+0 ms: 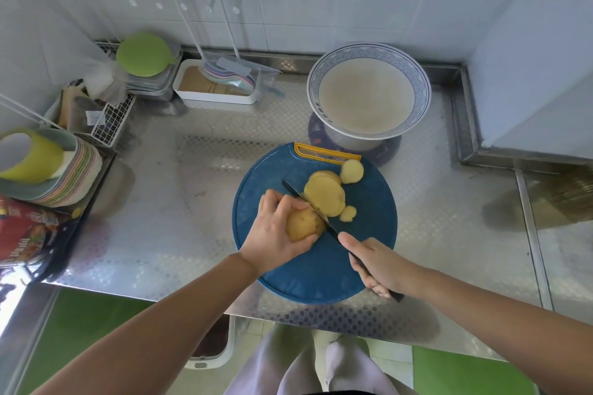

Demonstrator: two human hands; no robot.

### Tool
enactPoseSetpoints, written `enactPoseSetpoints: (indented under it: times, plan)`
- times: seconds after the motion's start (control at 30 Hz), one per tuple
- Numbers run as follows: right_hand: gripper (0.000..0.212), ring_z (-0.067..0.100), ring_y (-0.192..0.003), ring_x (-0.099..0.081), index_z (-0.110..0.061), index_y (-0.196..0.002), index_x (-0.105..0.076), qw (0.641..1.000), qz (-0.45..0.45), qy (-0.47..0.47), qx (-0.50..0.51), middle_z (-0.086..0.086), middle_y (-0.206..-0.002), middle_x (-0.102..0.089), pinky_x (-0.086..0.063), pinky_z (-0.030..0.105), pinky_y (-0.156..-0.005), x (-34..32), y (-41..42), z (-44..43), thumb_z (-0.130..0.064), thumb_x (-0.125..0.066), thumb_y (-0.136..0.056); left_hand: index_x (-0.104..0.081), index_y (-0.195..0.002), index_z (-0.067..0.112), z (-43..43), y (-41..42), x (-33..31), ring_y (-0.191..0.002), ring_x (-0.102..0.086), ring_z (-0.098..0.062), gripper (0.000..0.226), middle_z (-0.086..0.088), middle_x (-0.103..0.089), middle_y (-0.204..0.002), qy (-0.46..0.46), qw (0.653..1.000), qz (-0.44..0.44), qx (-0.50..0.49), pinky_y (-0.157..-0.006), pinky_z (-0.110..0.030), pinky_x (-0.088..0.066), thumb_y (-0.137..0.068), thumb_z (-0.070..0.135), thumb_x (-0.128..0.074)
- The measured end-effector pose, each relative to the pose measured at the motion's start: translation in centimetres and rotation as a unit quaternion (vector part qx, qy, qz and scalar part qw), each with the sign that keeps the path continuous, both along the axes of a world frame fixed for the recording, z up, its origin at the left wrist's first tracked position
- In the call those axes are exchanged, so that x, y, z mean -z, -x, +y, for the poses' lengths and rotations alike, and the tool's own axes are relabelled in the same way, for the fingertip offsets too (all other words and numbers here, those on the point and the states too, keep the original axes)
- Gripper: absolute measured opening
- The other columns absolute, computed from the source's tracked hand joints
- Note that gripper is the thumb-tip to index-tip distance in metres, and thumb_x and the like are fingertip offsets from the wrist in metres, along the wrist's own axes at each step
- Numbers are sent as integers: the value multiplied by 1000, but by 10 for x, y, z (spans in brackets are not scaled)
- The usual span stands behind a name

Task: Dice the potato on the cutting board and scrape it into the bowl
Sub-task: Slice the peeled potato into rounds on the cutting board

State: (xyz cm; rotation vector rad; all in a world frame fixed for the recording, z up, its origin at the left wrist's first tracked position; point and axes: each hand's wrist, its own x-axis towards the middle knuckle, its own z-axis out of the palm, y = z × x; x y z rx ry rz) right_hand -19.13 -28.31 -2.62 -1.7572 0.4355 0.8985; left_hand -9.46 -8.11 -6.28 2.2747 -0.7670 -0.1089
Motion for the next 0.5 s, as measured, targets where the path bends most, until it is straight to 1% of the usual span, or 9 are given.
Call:
enactPoseSetpoints:
  times: [0.07, 0.13, 0.3, 0.4, 0.5]
  plan:
    - [73, 15, -33, -25, -9, -70, -39, 1000, -1, 4, -8, 8, -48, -30, -31, 23, -39, 4, -7, 3, -80, -25, -80, -42, -114, 30, 0, 1, -1, -98, -44, -20, 59, -1, -37, -107, 1, 1000, 5, -2, -85, -24, -40, -66, 55, -66]
    - [74, 16, -33, -25, -9, -70, -40, 1000, 4, 6, -9, 9, -48, -31, -31, 22, -37, 9, -12, 5, -81, -26, -79, -42, -115, 31, 1, 0, -1, -98, -44, -19, 59, 2, -35, -108, 4, 1000, 10, -6, -85, -23, -40, -67, 54, -67]
    - [66, 16, -30, -25, -12, -63, -33, 1000, 20, 14, 10, 8, -45, -30, -30, 22, -36, 18, -19, 9, -71, -27, -93, -42, -114, 31, 2, -1, 1, -99, -44, -18, 59, 3, -35, -108, 11, 1000, 17, -6, -84, -21, -40, -67, 54, -68]
    - [64, 15, -30, -23, -15, -60, -29, 999, 20, 16, 21, 5, -43, -26, -27, 25, -38, 19, -22, 13, -68, -27, -96, -42, -114, 31, 3, -1, 1, -98, -43, -17, 59, 4, -34, -108, 15, 1000, 16, -10, -84, -22, -41, -67, 54, -68]
    - [65, 15, -31, -23, -16, -59, -30, 999, 18, 23, 26, 6, -45, -28, -27, 26, -40, 19, -26, 16, -71, -27, -93, -42, -114, 30, 2, 2, 0, -98, -44, -17, 58, 4, -35, -107, 23, 1000, 11, -11, -85, -22, -42, -68, 54, -68]
